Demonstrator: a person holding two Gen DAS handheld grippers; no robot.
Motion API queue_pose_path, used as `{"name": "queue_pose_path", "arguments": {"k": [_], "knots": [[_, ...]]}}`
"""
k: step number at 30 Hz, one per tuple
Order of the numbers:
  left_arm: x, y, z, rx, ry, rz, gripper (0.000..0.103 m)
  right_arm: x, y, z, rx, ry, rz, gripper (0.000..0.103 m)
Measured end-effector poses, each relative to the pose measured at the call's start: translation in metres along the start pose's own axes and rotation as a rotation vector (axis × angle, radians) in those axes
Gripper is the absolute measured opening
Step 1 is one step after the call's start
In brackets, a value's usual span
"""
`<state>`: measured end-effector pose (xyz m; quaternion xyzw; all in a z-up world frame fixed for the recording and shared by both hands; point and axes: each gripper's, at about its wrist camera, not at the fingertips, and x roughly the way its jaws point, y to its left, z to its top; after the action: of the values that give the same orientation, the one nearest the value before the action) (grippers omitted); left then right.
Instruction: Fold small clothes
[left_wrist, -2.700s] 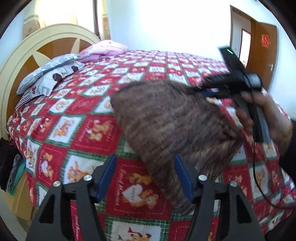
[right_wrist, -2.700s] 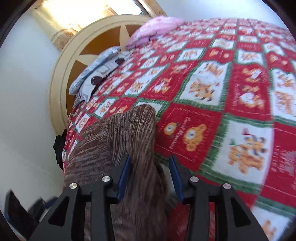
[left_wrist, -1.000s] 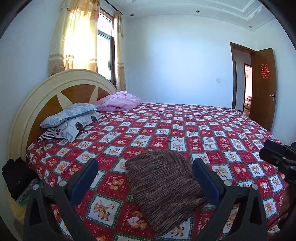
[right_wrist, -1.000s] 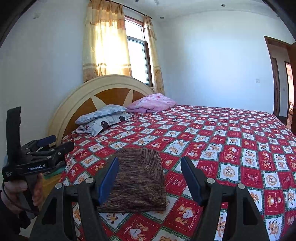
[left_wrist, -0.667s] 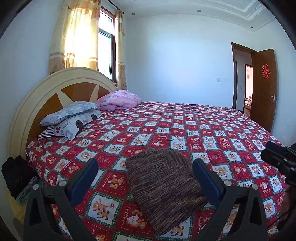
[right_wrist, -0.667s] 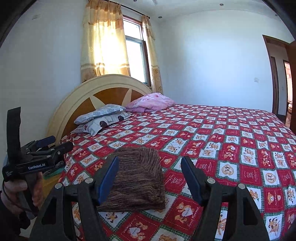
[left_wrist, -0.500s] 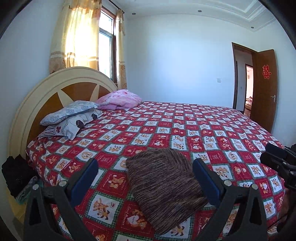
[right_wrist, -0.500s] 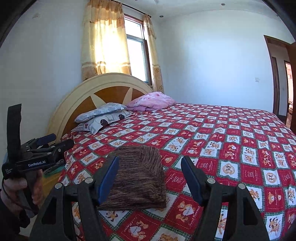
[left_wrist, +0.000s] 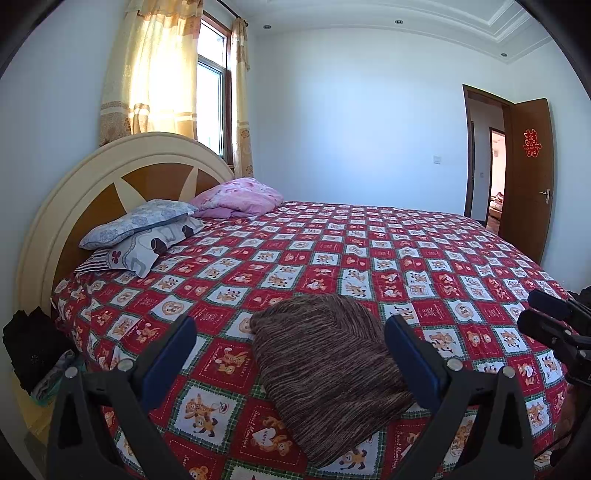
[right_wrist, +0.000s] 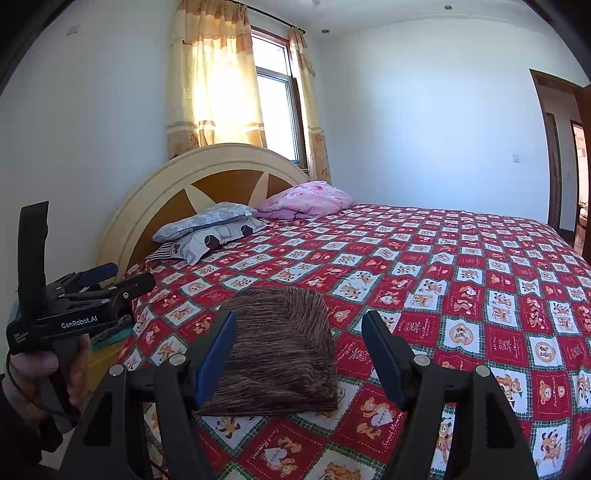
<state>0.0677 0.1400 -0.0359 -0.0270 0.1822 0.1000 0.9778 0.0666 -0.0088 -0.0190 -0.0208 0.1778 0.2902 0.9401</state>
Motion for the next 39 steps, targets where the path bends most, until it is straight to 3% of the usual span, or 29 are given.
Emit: {"name": "queue_pose_path", "arguments": {"k": [18, 39], "knots": [[0.0, -0.002, -0.002, -0.012, 0.019, -0.015, 0.103, -0.006, 0.005, 0.001, -0.01, -0.024, 0.011, 0.071], [0.003, 0.004, -0.001, -0.006, 0.007, 0.032, 0.103, -0.007, 0.016, -0.002, -0.051, -0.026, 0.041, 0.071]]}}
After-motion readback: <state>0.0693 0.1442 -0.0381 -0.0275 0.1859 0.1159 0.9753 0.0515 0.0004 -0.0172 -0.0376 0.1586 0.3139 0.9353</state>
